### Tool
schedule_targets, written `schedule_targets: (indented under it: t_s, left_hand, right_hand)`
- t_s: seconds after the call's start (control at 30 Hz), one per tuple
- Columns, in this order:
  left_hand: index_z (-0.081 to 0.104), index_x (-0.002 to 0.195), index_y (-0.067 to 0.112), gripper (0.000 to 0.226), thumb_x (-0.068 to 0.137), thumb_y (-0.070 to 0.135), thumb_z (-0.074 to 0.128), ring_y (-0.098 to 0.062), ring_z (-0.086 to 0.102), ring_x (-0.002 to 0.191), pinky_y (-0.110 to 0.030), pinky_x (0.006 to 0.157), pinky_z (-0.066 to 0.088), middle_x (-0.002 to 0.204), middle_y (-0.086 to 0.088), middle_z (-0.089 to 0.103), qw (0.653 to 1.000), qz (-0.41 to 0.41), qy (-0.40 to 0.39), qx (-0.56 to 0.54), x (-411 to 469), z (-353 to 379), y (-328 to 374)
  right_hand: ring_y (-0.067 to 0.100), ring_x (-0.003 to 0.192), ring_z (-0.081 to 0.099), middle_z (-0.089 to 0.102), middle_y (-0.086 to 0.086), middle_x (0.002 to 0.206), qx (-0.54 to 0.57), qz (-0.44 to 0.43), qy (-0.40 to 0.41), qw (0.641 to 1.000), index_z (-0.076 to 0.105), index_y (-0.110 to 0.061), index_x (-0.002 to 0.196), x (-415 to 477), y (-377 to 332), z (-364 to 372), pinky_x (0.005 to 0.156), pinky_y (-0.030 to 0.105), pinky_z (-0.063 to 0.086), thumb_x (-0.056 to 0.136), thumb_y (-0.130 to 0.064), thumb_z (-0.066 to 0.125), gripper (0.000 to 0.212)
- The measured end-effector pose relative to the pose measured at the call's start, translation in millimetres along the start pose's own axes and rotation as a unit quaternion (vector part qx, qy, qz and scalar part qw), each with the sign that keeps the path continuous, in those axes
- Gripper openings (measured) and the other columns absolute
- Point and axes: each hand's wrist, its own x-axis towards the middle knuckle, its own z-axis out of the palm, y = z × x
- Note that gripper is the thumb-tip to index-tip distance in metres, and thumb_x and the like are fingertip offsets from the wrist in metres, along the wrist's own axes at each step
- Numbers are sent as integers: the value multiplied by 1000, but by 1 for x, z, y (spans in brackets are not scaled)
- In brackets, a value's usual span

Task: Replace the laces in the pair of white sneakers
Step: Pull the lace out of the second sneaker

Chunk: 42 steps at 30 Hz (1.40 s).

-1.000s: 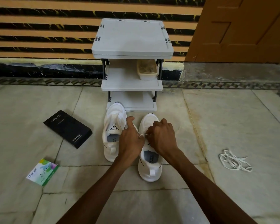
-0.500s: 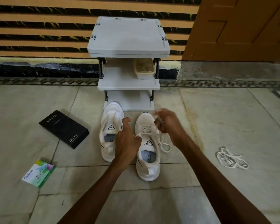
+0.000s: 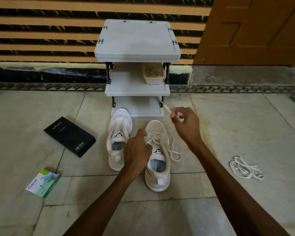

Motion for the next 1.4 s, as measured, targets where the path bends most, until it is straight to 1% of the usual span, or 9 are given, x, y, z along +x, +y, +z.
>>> schedule_targets:
  t_s: [0.23,0.67,0.77,0.87,1.0,1.13,1.27,1.37,1.4]
  left_hand:
    - [67,120,25,32,88,25,67,-20,54,110,-24,85,46,127,-3,49,980,133,-72,132,27,12,2]
    - [70,109,23,23,89,26,57,-23,38,120,-38,98,33,123,1,52,953,157,-181,186,43,32,6]
    - [70,86,21,10,90,26,61,-21,55,94,-33,84,45,98,0,64,945,-112,-187,-244,49,14,18]
    - [57,71,15,22,90,25,61,-17,52,64,-31,70,44,68,-2,55,737,-290,-101,-602,56,-4,11]
    - [65,77,8,36,88,42,63,-19,56,68,-29,67,44,72,-3,61,969,-55,-191,-144,48,-5,14]
    - [69,94,15,34,88,46,58,-27,63,91,-31,71,46,97,-7,67,944,125,-205,224,39,7,19]
    - [72,75,16,25,90,3,58,-16,60,100,-16,80,46,106,-7,64,974,78,-38,-211,43,2,30]
    - [71,99,13,26,99,8,46,-18,67,102,-21,86,52,104,-5,73,771,-118,-67,-622,50,-5,20]
    - [69,108,11,27,101,13,43,-21,69,96,-25,84,54,98,-5,74,781,-130,-96,-603,51,-3,13]
  right_hand:
    - [18,68,66,72,1,77,-178,4,-135,975,76,-21,82,-57,14,20,60,28,54,85,-46,66,27]
    - [16,67,70,73,0,71,86,216,-57,971,76,-13,83,-78,37,24,73,33,58,86,-23,70,12]
    - [13,66,69,72,-2,69,62,212,-34,975,75,-15,80,-80,40,24,73,34,57,85,-23,70,11]
    - [14,61,69,71,-2,65,98,231,-36,967,75,-14,76,-81,41,25,71,35,59,85,-19,70,11]
    - [15,58,69,71,-1,63,88,228,-37,969,74,-16,74,-80,42,28,70,35,59,84,-19,70,11]
    - [14,63,69,71,-1,67,69,216,-39,973,74,-16,78,-81,41,28,73,35,58,85,-22,70,11]
    - [15,65,69,71,-1,68,65,213,-36,974,75,-14,79,-81,40,28,74,35,58,85,-23,69,12]
    - [15,65,69,72,-1,69,69,213,-35,974,75,-14,81,-81,41,27,74,36,58,85,-21,69,10]
    - [16,66,69,72,-1,69,73,216,-38,973,75,-14,81,-81,41,27,74,36,58,85,-21,69,10]
